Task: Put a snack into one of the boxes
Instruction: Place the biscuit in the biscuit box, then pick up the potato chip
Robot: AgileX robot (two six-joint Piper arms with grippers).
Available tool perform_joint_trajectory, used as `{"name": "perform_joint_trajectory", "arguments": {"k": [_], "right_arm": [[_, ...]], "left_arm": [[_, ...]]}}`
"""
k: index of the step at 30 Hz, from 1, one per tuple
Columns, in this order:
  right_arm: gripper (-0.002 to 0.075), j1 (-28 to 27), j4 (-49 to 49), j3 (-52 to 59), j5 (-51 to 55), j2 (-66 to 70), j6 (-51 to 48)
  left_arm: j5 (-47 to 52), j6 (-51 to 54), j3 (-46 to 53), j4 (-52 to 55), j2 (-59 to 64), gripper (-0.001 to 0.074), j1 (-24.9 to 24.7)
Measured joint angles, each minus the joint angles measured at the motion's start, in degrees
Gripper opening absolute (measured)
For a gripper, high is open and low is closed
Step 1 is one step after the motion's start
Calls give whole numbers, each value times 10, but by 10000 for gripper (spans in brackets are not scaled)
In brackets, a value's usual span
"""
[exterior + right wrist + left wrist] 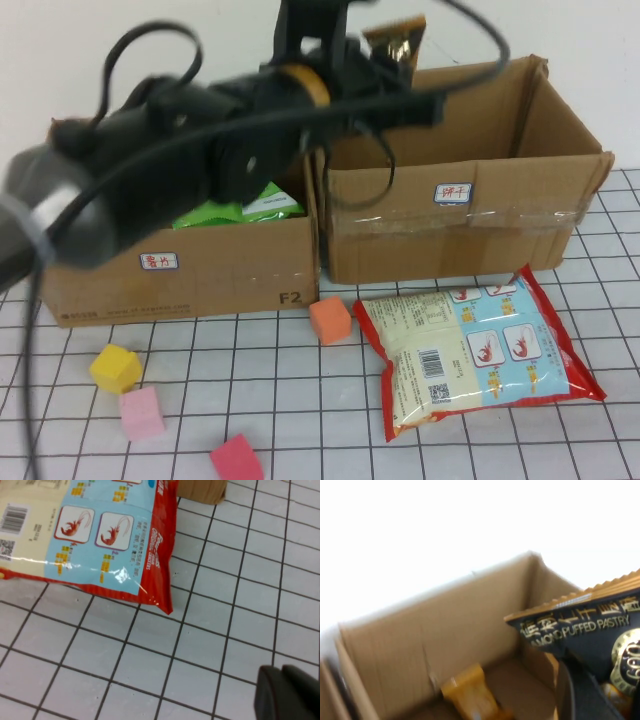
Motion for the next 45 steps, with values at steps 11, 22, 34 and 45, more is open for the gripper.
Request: {"name": "perform_joint_trajectory", "arguments": {"k": [11, 22, 34, 45], "right_arm": [[1, 0, 23, 0, 5, 0, -1], [1, 0, 172, 0, 5, 0, -178], [81, 0, 307, 0, 17, 25, -385], [571, 0, 456, -83, 37, 245, -487]], "left_arm": [[183, 3, -241, 6, 204, 636, 58], [416, 89, -365, 9, 154, 199, 59], [482, 169, -235, -22, -25, 8, 59], [243, 177, 195, -72, -314, 8, 59]]}}
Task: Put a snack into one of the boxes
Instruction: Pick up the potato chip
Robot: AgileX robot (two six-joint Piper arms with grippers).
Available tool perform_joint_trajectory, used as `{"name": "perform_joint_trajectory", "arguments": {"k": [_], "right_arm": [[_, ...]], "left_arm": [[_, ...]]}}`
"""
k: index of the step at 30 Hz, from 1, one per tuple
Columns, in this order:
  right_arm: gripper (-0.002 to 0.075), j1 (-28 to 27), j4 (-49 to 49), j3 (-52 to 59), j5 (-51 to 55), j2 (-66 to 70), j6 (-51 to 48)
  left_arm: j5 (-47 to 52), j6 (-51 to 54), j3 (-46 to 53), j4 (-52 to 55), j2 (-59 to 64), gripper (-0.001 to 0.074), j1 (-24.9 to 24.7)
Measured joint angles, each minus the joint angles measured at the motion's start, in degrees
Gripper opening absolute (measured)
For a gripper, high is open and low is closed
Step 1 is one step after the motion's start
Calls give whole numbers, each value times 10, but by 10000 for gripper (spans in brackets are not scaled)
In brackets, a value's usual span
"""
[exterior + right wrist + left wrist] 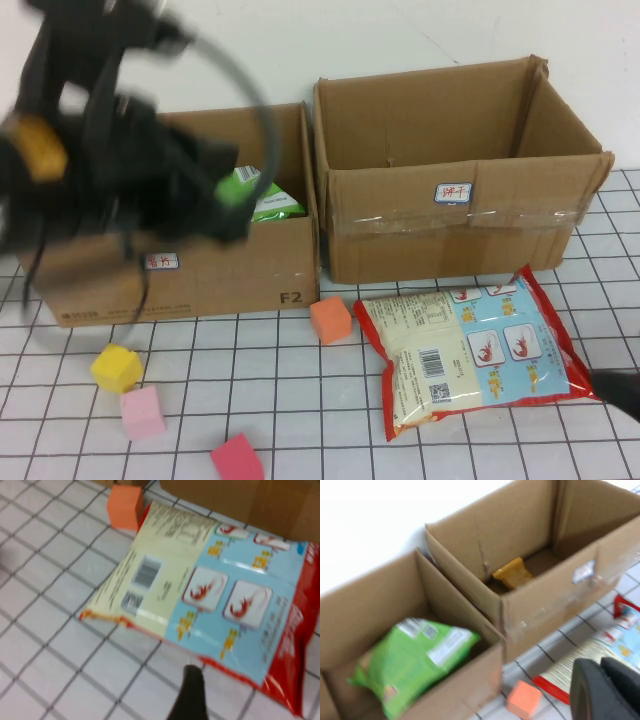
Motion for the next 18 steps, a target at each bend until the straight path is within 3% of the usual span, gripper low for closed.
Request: {"name": "perform_joint_trajectory", "arguments": {"k": [7, 18], "right_arm": [[588, 0, 141, -67, -15, 195, -130], [587, 0, 226, -152, -9, 413, -211]], "left_arm": [[-71, 0, 174, -19, -110, 1, 0], [-72, -1, 222, -21, -176, 0, 0]]}}
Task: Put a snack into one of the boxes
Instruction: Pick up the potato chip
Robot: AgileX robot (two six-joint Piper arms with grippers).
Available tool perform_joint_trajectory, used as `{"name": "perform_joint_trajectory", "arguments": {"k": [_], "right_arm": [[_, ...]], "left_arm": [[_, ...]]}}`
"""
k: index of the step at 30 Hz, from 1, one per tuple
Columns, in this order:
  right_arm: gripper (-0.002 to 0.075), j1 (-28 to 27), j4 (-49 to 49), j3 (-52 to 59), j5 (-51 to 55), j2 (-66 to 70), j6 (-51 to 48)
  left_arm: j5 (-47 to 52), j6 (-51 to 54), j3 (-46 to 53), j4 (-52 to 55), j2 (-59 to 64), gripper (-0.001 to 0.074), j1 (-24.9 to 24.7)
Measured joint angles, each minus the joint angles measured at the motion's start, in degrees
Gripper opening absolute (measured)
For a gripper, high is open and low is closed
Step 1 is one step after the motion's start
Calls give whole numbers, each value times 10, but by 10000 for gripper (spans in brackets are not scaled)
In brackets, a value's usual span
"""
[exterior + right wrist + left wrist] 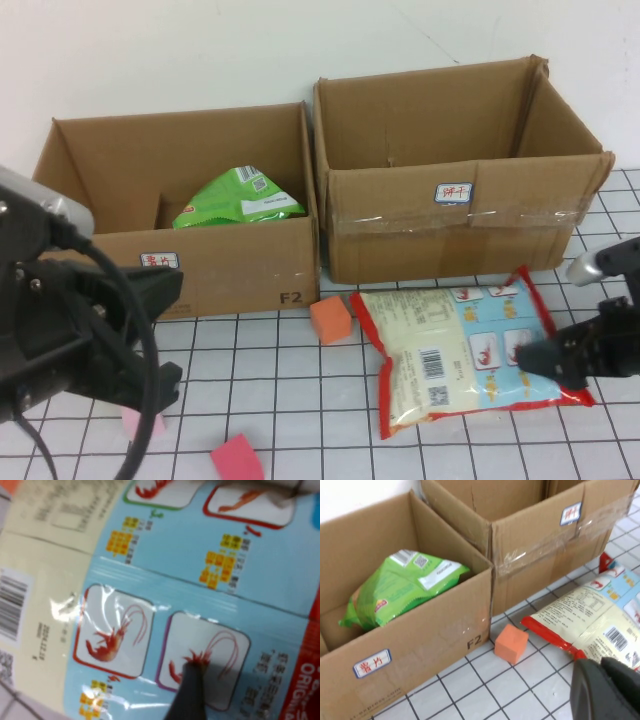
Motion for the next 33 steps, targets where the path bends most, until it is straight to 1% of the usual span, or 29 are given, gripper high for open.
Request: {"name": "perform_joint_trajectory", "arguments": {"k": [2, 5, 7, 12, 13, 16, 19, 21, 23, 24, 25, 27, 28, 30, 31, 33], "right_arm": [[574, 0, 4, -11, 28, 20, -5], [504, 0, 7, -24, 73, 42, -13], [412, 0, 7, -28, 92, 51, -14], [115, 0, 5, -31, 115, 52, -18], [76, 0, 5, -32, 120, 52, -18], [25, 0, 5, -32, 133, 52, -21], [13, 0, 4, -32, 145, 52, -34], [31, 0, 4, -32, 146, 52, -37], [99, 0, 4, -32, 146, 49, -38], [164, 0, 5, -32, 146, 46, -39], [247, 0, 9, -32, 146, 40, -41], [449, 0, 21, -32, 147, 28, -43], [535, 0, 31, -32, 150, 23, -43], [620, 0, 61, -32, 164, 18, -59], [645, 0, 76, -32, 172, 18, -73], [670, 4, 103, -32, 179, 26, -99]], "left_arm": [[0, -1, 0, 0, -5, 0, 0], [5, -1, 0, -1, -9, 0, 0], [8, -1, 0, -1, -8, 0, 0], [11, -1, 0, -1, -9, 0, 0], [11, -1, 0, -1, -9, 0, 0], [12, -1, 0, -1, -10, 0, 0], [16, -1, 0, -1, -11, -1, 0], [17, -1, 0, -1, -11, 0, 0], [18, -1, 0, -1, -11, 0, 0], [19, -1, 0, -1, -11, 0, 0], [19, -1, 0, -1, -11, 0, 0], [19, -1, 0, -1, -11, -1, 0], [19, -1, 0, -1, -11, 0, 0], [19, -2, 0, -1, -11, 0, 0], [20, -2, 0, -1, -11, -1, 0], [20, -2, 0, -1, -11, -1, 0]]}}
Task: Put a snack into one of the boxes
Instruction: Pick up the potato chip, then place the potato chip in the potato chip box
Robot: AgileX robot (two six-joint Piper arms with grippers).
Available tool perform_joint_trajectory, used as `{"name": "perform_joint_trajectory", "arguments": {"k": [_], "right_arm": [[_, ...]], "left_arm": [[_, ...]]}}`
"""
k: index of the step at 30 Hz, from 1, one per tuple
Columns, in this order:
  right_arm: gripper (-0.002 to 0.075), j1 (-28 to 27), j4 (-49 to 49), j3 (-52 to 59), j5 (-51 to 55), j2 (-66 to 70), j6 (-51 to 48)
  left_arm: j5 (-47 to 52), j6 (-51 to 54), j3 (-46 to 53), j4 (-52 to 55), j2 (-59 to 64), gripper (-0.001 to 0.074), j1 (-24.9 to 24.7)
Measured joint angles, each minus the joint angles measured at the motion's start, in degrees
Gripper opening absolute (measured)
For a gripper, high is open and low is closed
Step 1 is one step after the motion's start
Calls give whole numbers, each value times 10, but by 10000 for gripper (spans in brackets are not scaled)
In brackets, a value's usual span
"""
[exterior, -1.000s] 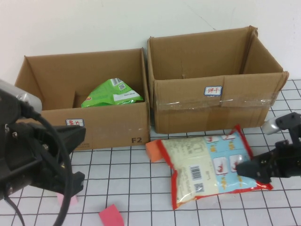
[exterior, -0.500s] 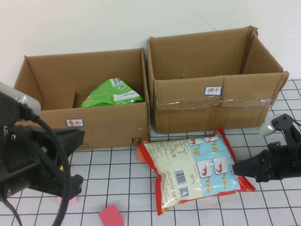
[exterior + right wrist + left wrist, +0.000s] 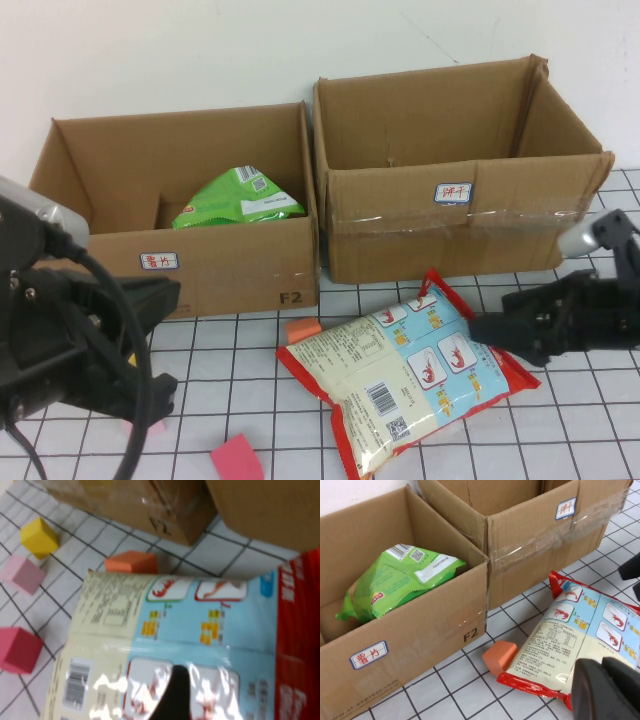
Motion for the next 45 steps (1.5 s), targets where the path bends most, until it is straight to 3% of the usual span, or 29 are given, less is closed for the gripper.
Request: {"name": "perform_joint_trajectory", "arguments": {"k": [7, 16, 20, 24, 26, 33, 40, 45], "right_arm": [[690, 27, 44, -9, 5, 70, -71], [667, 55, 51, -38, 24, 125, -79], [489, 57, 51, -40, 33, 131, -79], [173, 58, 51, -41, 73, 131, -79], [106, 58, 51, -41, 96, 131, -79], [95, 58, 23, -41, 173, 103, -81], [93, 64, 34, -52, 201, -12, -67], [91, 123, 34, -149, 150, -68, -32]], "left_arm": [[6, -2, 0, 0, 0, -1, 0], [16, -2, 0, 0, 0, -1, 0], [19, -2, 0, 0, 0, -1, 0], [19, -2, 0, 0, -1, -1, 0], [18, -2, 0, 0, -6, -1, 0], [15, -23, -1, 69, -58, -1, 0], [77, -134, -10, 229, -131, -1, 0], [153, -167, -11, 279, -171, -1, 0]]}}
